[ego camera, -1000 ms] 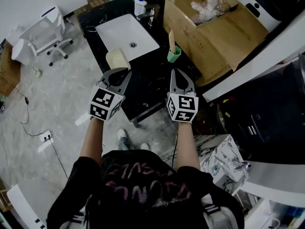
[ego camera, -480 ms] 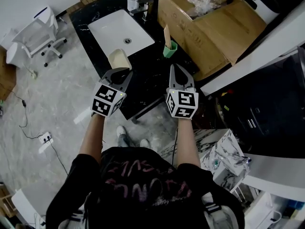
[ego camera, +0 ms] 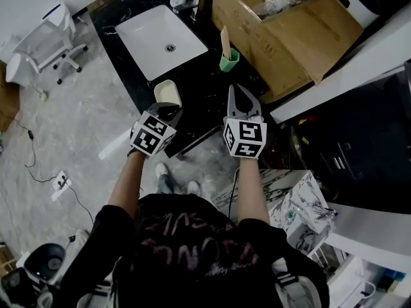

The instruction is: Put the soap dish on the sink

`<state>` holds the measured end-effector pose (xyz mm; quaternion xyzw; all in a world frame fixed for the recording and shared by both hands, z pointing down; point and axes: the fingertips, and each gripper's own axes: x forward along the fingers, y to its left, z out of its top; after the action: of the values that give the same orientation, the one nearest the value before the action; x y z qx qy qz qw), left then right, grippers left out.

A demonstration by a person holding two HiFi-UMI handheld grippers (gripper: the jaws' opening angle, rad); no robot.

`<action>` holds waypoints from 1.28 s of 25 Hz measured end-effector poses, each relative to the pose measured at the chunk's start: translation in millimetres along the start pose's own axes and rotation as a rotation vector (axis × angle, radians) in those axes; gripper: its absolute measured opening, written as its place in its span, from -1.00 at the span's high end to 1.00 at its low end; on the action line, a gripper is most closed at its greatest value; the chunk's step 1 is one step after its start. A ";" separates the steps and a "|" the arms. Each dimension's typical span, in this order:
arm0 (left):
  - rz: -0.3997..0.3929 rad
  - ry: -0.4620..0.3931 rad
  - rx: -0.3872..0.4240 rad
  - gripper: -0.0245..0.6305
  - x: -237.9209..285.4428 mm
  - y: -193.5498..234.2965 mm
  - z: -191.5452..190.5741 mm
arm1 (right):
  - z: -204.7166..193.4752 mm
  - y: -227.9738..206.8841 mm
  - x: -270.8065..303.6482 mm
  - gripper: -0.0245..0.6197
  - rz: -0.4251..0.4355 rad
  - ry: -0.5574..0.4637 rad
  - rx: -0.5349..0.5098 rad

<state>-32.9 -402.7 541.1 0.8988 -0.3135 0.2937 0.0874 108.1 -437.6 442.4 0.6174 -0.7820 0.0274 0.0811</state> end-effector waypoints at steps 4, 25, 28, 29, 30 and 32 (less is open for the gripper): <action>-0.022 0.079 0.005 0.82 10.2 -10.4 -21.4 | -7.6 -1.4 -1.8 0.88 -0.002 0.014 0.002; -0.035 0.199 0.032 0.74 40.8 -24.2 -64.8 | -29.7 -16.8 -4.8 0.88 -0.026 0.060 0.011; -0.031 0.182 0.021 0.63 38.1 -23.6 -61.1 | -29.3 -17.3 -5.8 0.88 -0.025 0.057 0.013; -0.026 0.175 0.021 0.61 36.6 -23.3 -59.8 | -28.8 -16.9 -6.4 0.88 -0.024 0.055 0.014; -0.019 0.167 0.020 0.61 34.5 -22.7 -58.2 | -27.9 -16.1 -7.0 0.88 -0.023 0.053 0.014; -0.002 0.145 0.009 0.61 28.8 -19.8 -53.2 | -25.5 -13.6 -7.6 0.88 -0.017 0.049 0.007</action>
<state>-27.7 -383.7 601.6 0.8759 -0.3042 0.3592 0.1062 125.4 -429.9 465.5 0.6235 -0.7743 0.0445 0.0981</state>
